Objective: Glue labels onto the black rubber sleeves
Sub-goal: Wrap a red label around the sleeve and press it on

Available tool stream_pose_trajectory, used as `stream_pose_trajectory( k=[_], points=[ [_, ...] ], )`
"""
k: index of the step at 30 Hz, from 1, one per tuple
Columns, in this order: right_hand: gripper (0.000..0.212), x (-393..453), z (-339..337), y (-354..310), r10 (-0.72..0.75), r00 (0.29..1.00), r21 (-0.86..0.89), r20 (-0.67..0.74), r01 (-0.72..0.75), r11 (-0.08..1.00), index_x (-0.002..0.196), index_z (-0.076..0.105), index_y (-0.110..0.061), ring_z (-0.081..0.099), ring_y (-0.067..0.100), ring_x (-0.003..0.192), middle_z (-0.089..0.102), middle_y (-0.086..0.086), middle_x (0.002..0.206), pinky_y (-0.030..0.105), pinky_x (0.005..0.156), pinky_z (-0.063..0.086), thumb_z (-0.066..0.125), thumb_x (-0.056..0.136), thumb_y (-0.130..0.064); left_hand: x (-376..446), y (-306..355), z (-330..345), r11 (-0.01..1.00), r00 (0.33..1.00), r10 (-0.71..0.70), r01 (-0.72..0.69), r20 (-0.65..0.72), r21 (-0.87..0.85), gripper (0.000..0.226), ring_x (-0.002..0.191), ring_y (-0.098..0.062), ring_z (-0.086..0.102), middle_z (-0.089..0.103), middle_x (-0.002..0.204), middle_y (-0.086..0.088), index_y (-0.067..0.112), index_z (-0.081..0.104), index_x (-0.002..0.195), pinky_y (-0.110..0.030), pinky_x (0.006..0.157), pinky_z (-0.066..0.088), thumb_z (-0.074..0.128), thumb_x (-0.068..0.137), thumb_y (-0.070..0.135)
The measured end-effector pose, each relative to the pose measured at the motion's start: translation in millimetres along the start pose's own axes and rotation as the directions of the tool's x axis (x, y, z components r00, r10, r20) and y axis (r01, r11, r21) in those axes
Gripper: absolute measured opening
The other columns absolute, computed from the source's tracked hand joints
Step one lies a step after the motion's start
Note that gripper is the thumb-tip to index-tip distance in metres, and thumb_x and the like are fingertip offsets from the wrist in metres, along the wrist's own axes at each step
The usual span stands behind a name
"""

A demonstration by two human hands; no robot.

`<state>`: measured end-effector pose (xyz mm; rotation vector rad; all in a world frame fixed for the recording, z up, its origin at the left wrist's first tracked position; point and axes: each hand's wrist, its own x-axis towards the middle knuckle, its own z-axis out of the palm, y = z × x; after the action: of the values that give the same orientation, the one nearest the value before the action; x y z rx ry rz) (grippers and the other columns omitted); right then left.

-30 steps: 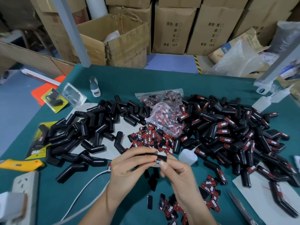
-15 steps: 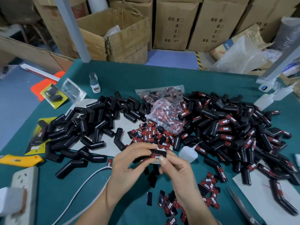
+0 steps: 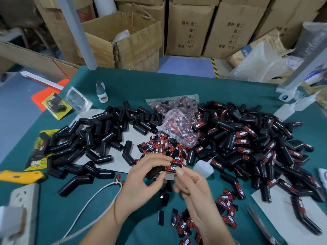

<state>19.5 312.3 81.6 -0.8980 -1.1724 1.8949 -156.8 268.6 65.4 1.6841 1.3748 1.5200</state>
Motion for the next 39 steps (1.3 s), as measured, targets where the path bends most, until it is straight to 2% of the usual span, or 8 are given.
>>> stream_pose_trajectory(
  k=[6, 8, 13, 19, 23, 28, 35, 39],
  points=[
    [0.034, 0.3, 3.9, 0.7, 0.020, 0.999, -0.019, 0.025, -0.019, 1.000, 0.065, 0.066, -0.027, 0.028, 0.016, 0.060, 0.022, 0.001, 0.060, 0.026, 0.065, 0.040, 0.065, 0.096, -0.042, 0.8, 2.6, 4.4, 0.998, 0.999, -0.044, 0.043, -0.025, -0.046, 0.019, 0.113, -0.027, 0.069, 0.069, 0.123, 0.004, 0.025, 0.075, 0.112, -0.054, 0.080, 0.061, 0.071, 0.097, 0.014],
    [0.041, -0.6, 4.6, 0.0, 0.017, 1.000, -0.043, 0.022, -0.016, 0.999, 0.061, 0.058, -0.026, 0.027, 0.018, 0.061, 0.022, 0.004, 0.061, 0.026, 0.067, 0.042, 0.061, 0.099, -0.042, 2.7, 4.9, 5.4, 0.995, 0.994, -0.084, 0.080, -0.069, -0.059, 0.014, 0.109, -0.025, 0.070, 0.071, 0.117, 0.006, 0.027, 0.076, 0.105, -0.051, 0.078, 0.061, 0.073, 0.096, 0.017],
    [0.044, -1.3, 3.6, -3.0, 0.067, 0.998, -0.090, -0.003, -0.067, 0.994, 0.059, 0.048, -0.024, 0.035, 0.018, 0.060, 0.027, 0.003, 0.058, 0.033, 0.071, 0.037, 0.054, 0.100, -0.038, 7.6, 10.5, 3.2, 0.964, 0.978, -0.202, 0.189, -0.056, -0.186, 0.015, 0.106, -0.021, 0.071, 0.074, 0.110, 0.004, 0.030, 0.077, 0.098, -0.024, 0.087, 0.056, 0.073, 0.092, 0.017],
    [0.049, -2.0, 2.7, -3.5, 0.065, 0.998, -0.077, 0.019, -0.064, 0.995, 0.061, 0.046, -0.020, 0.034, 0.019, 0.062, 0.025, 0.003, 0.059, 0.024, 0.069, 0.042, 0.053, 0.107, -0.034, 7.1, 9.2, 1.8, 0.908, 0.956, -0.294, 0.280, 0.004, -0.311, 0.017, 0.100, -0.023, 0.070, 0.071, 0.111, -0.005, 0.021, 0.077, 0.098, -0.032, 0.067, 0.060, 0.074, 0.092, 0.005],
    [0.043, -0.3, 3.0, -2.5, 0.045, 0.999, -0.088, 0.017, -0.043, 0.995, 0.060, 0.048, -0.021, 0.033, 0.018, 0.060, 0.026, 0.001, 0.058, 0.023, 0.068, 0.044, 0.052, 0.101, -0.033, 6.3, 7.6, -0.8, 0.940, 0.964, -0.265, 0.258, -0.002, -0.223, 0.007, 0.107, -0.025, 0.070, 0.073, 0.111, 0.000, 0.021, 0.075, 0.098, -0.042, 0.082, 0.058, 0.074, 0.092, 0.020],
    [0.045, -1.4, 0.9, -0.2, 0.003, 0.999, -0.178, 0.053, 0.007, 0.984, 0.062, 0.044, -0.020, 0.039, 0.017, 0.063, 0.028, 0.003, 0.061, 0.025, 0.072, 0.044, 0.052, 0.102, -0.039, 5.8, 10.1, 0.2, 0.989, 0.991, -0.121, 0.115, -0.060, -0.098, 0.007, 0.106, -0.022, 0.071, 0.073, 0.109, 0.004, 0.024, 0.078, 0.096, -0.027, 0.094, 0.052, 0.075, 0.093, 0.018],
    [0.044, -1.5, 2.0, 0.7, 0.010, 0.999, -0.155, 0.045, -0.003, 0.988, 0.063, 0.043, -0.016, 0.036, 0.020, 0.065, 0.026, 0.005, 0.063, 0.024, 0.071, 0.044, 0.051, 0.103, -0.034, 4.0, 5.5, 2.3, 0.988, 0.993, -0.102, 0.094, -0.058, -0.120, 0.007, 0.099, -0.025, 0.072, 0.073, 0.110, 0.002, 0.022, 0.081, 0.098, -0.031, 0.077, 0.058, 0.077, 0.094, 0.018],
    [0.045, -1.8, -0.4, 2.7, 0.023, 0.998, -0.139, 0.056, -0.015, 0.990, 0.063, 0.044, -0.018, 0.038, 0.017, 0.063, 0.028, 0.001, 0.060, 0.024, 0.072, 0.044, 0.052, 0.104, -0.036, 3.7, 3.2, 2.3, 0.988, 0.994, -0.097, 0.090, -0.058, -0.122, 0.006, 0.099, -0.025, 0.072, 0.073, 0.110, 0.002, 0.021, 0.082, 0.099, -0.030, 0.077, 0.058, 0.077, 0.096, 0.023]
  ],
)
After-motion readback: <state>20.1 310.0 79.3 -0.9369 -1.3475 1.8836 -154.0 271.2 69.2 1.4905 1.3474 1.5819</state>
